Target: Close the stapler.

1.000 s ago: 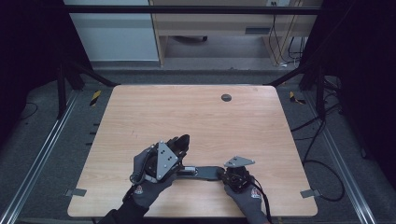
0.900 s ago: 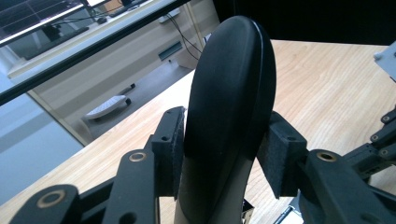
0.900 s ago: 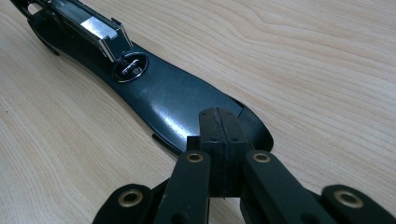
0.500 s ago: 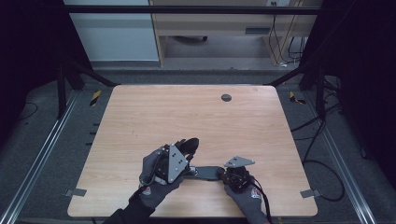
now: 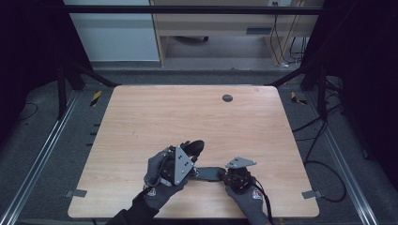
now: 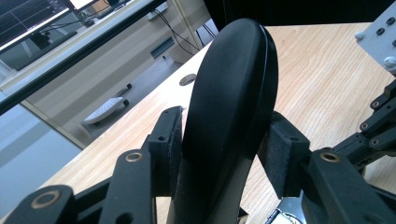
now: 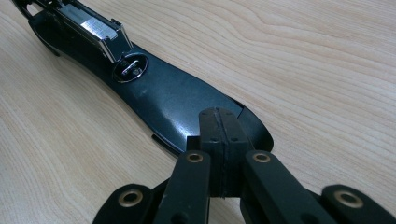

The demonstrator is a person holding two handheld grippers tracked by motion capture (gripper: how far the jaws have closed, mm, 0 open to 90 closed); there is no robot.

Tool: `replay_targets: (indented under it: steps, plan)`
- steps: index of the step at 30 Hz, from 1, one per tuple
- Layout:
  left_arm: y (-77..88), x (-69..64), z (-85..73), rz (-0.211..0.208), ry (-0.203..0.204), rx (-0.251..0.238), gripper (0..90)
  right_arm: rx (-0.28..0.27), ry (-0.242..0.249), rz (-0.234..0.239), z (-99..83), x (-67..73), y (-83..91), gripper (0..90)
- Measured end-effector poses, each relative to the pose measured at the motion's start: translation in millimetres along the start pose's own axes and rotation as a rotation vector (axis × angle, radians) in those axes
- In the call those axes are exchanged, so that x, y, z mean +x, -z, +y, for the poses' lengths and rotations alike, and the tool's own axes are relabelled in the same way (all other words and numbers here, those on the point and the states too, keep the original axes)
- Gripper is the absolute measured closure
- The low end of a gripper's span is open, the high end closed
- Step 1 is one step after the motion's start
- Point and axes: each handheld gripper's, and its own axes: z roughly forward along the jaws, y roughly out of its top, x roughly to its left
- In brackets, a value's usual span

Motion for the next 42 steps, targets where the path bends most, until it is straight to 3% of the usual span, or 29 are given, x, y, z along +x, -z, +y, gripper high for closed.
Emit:
replay_targets:
  steps: [21, 28, 42]
  plan:
    - [-10.9, -13.1, 0.3, -0.017, -0.056, 0.02, 51.2, -0.006, 0.007, 0.001, -0.2, -0.3, -0.3, 90.0]
    - [-15.9, -20.0, -0.2, -0.018, -0.093, 0.034, 51.0, -0.006, 0.003, 0.0, 0.0, 0.0, -0.5, 90.0]
    - [-21.6, -26.1, -1.3, -0.029, -0.11, 0.041, 50.2, -0.003, 0.007, -0.005, 0.1, 0.1, -0.3, 90.0]
